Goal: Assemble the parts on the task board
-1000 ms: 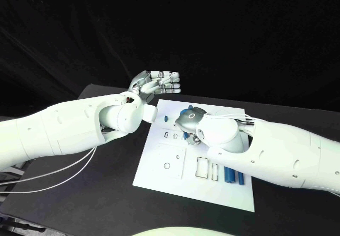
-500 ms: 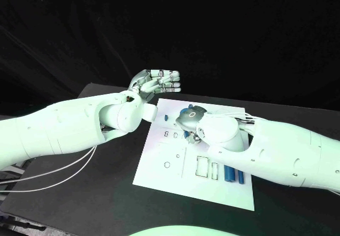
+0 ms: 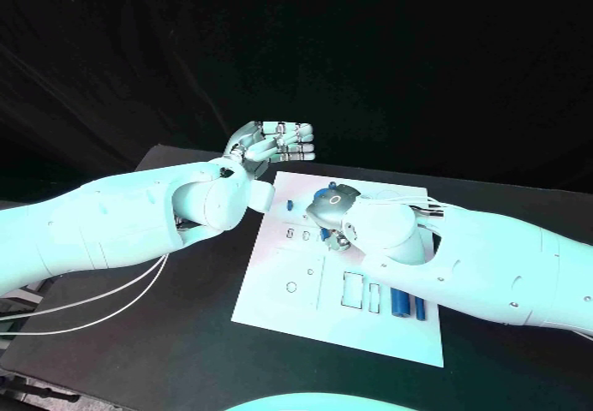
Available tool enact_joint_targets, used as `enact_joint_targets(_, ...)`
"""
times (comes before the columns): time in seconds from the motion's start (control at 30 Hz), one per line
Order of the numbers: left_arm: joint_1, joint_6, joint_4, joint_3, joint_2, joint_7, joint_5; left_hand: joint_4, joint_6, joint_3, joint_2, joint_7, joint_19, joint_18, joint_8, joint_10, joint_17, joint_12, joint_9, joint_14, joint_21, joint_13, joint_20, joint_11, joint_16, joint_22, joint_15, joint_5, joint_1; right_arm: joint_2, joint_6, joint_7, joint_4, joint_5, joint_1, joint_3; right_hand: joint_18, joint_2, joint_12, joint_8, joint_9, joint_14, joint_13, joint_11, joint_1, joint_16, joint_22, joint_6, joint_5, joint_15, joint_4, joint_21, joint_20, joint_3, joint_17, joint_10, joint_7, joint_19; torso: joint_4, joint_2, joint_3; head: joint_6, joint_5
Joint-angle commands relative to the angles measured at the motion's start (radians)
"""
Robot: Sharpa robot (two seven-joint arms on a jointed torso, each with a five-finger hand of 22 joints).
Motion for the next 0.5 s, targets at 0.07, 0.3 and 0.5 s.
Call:
enact_joint_targets(0.07,0.001,0.018,0.001,0.001,0.002,0.005,0.001,-0.002,0.007,0.003,-0.003,0.003,-0.006,0.004,-0.006,0.001,0.0,-0.004,0.0,0.01,0.004,0.0,0.004,0.003,-0.003,-0.001,0.0,0.0,-0.008,0.0,0.009,-0.002,-0.001,-0.014,-0.002,-0.002,-0.007,-0.003,-0.005,-0.004,0.0,0.106,0.125,-0.003,-0.012,0.004,0.263,-0.007,0.0,-0.004,0.004,0.004,-0.006,-0.004,0.263,-0.004,0.0,0.102,0.0002,0.0,0.0,0.0,0.001)
enact_joint_targets(0.3,0.001,0.018,0.001,0.001,0.001,0.003,0.001,-0.002,0.007,0.003,-0.003,0.003,-0.006,0.004,-0.007,0.001,0.0,-0.004,0.0,0.01,0.005,0.0,0.004,0.003,-0.004,-0.001,0.0,0.0,-0.008,0.0,0.006,-0.001,-0.002,-0.014,-0.002,-0.002,-0.007,-0.006,-0.008,-0.007,-0.001,0.106,0.123,-0.001,-0.018,0.003,0.263,-0.013,-0.001,-0.003,0.006,0.004,-0.006,-0.005,0.263,-0.006,0.002,0.102,0.0,0.0,0.0,0.0,0.001)
enact_joint_targets(0.5,0.001,0.017,0.001,0.001,0.002,0.001,0.001,-0.002,0.007,0.003,-0.003,0.003,-0.006,0.004,-0.007,0.001,0.0,-0.004,0.0,0.01,0.005,0.0,0.004,0.003,-0.004,-0.001,0.0,0.0,-0.009,0.0,0.004,-0.001,-0.002,-0.014,-0.002,-0.002,-0.007,-0.012,-0.011,-0.014,-0.004,0.106,0.121,0.001,-0.025,0.003,0.263,-0.024,-0.003,0.0,0.008,0.004,-0.004,-0.008,0.262,-0.009,0.005,0.102,-0.0003,0.0,-0.0001,-0.001,0.001)
